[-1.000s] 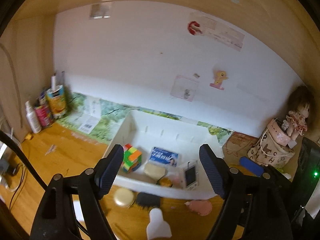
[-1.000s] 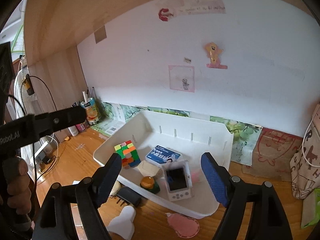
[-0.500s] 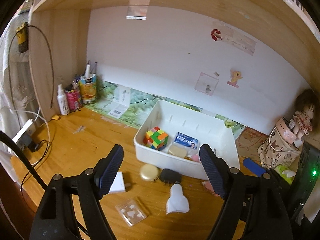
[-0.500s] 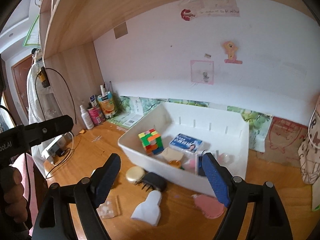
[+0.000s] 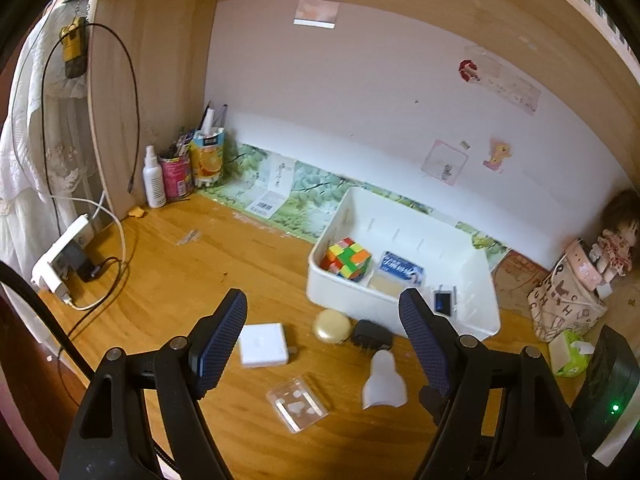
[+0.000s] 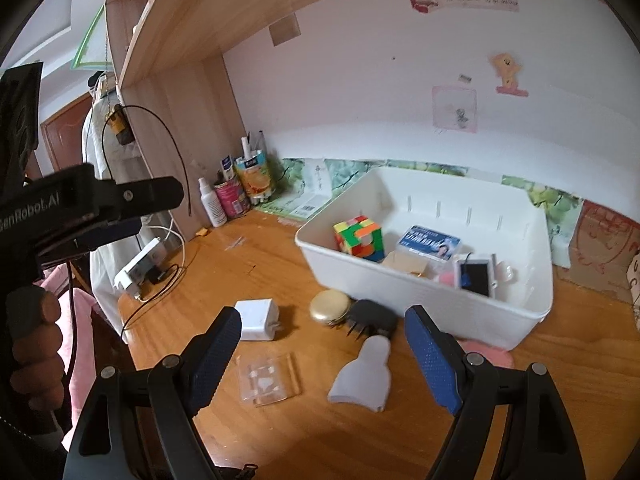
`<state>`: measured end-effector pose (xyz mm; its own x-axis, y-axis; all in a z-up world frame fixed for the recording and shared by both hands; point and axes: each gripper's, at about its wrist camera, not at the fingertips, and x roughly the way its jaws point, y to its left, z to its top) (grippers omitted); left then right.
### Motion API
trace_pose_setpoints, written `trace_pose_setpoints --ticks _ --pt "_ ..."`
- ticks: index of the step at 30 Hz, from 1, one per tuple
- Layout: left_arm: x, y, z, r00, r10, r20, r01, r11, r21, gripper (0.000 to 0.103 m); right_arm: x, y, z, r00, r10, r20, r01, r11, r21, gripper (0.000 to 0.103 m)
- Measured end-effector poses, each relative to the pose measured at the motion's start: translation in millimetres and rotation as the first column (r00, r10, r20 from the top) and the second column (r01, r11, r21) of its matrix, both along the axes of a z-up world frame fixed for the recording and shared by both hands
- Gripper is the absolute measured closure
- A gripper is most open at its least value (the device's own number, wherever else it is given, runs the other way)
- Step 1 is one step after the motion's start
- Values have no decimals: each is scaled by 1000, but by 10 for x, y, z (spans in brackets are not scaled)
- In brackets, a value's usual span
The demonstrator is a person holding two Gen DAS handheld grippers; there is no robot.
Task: Organize rigid objects
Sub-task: 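Move both tools back toward the white charger and white bottle-shaped piece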
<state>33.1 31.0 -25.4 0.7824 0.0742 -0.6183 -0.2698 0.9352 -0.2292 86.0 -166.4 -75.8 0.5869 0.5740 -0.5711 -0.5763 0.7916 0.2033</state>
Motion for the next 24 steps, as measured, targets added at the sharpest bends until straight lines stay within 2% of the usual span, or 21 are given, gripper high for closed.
trace_pose_setpoints --ticks 6,13,24 --pt "-90 165 -101 998 14 -55 -12 1000 25 22 -65 112 -154 998 -23 -57 23 1000 2 19" --pt "-142 376 -260 993 23 -116 -22 1000 10 22 -122 221 -333 989 -64 -132 65 998 3 19" --pt "52 596 -464 965 -91 -247 90 996 -14 22 -193 405 -643 971 -137 -194 131 990 -46 19"
